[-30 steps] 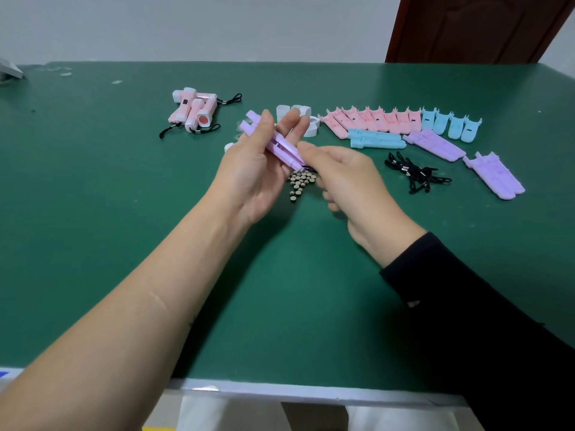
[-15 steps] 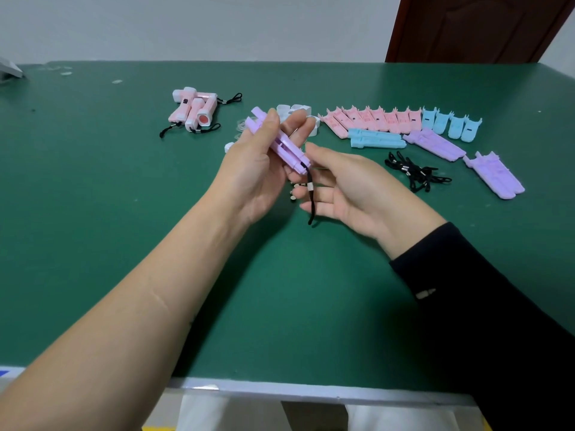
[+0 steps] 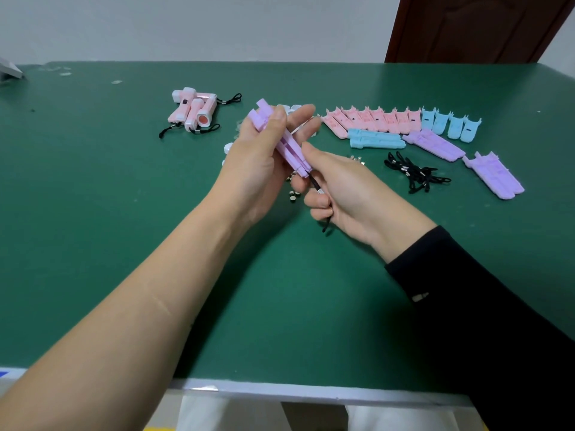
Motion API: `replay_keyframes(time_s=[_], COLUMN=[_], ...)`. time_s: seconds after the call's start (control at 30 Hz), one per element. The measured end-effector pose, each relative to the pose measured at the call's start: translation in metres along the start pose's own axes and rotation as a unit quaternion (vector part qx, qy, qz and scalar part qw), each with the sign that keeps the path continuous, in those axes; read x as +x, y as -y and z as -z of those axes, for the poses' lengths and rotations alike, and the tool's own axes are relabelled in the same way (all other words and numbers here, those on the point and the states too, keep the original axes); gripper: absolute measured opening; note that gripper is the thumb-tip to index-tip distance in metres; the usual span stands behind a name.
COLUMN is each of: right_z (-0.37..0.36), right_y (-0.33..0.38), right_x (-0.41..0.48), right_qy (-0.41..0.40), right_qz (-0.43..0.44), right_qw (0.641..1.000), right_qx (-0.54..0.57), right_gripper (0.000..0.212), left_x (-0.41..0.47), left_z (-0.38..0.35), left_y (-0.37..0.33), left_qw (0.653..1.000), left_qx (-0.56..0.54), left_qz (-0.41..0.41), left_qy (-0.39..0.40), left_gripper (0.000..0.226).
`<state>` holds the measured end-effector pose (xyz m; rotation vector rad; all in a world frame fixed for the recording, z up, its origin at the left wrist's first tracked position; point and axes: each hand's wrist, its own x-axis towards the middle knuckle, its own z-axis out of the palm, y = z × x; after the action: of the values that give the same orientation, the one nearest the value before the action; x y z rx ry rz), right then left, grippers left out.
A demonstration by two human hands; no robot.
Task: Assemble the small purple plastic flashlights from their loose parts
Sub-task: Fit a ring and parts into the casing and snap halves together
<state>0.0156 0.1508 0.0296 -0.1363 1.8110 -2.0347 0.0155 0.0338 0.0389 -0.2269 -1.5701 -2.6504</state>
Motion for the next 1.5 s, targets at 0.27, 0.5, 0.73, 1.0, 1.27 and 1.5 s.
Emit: replay_keyframes(time_s=[0.27,0.5,0.73,1.0,1.27,1.5], right_z=[-0.002,-0.003,0.003,0.000,-0.002,-0.002], right_y=[-0.004,-0.009,-0.007,-0.010,-0.011,-0.009], right_x=[0.001,0.003,0.005,0.005,0.005,0.005], right_qy=[-0.027,-0.084,-0.111,-0.098,-0.097,-0.099], right_qz=[0.043,0.093,0.094,0.100,0.108,0.098], right_qw=[0.998,0.978,0.979,0.985,0.987,0.989], right_qx=[-0.035,-0.167,-0.140,-0.098,-0.071,-0.037], right_gripper=[0.022,0.021,0.020,0.021,0.023,0.020], left_x=[0.000,0.000,0.000,-0.003,-0.005,-0.007], left_z=[0.007,0.012,0.016,0.013,0.007,0.003], left_y=[0.002,0.001,-0.005,-0.005,-0.004,-0.005], left_qw=[0.991,0.978,0.986,0.972,0.965,0.974], left_qx=[0.128,0.188,0.152,0.224,0.240,0.199], left_qz=[0.003,0.023,0.051,-0.013,-0.044,-0.043], left_qy=[-0.039,-0.085,-0.035,-0.076,-0.098,-0.097], left_gripper=[0.013,0.014,0.022,0.017,0.015,0.018])
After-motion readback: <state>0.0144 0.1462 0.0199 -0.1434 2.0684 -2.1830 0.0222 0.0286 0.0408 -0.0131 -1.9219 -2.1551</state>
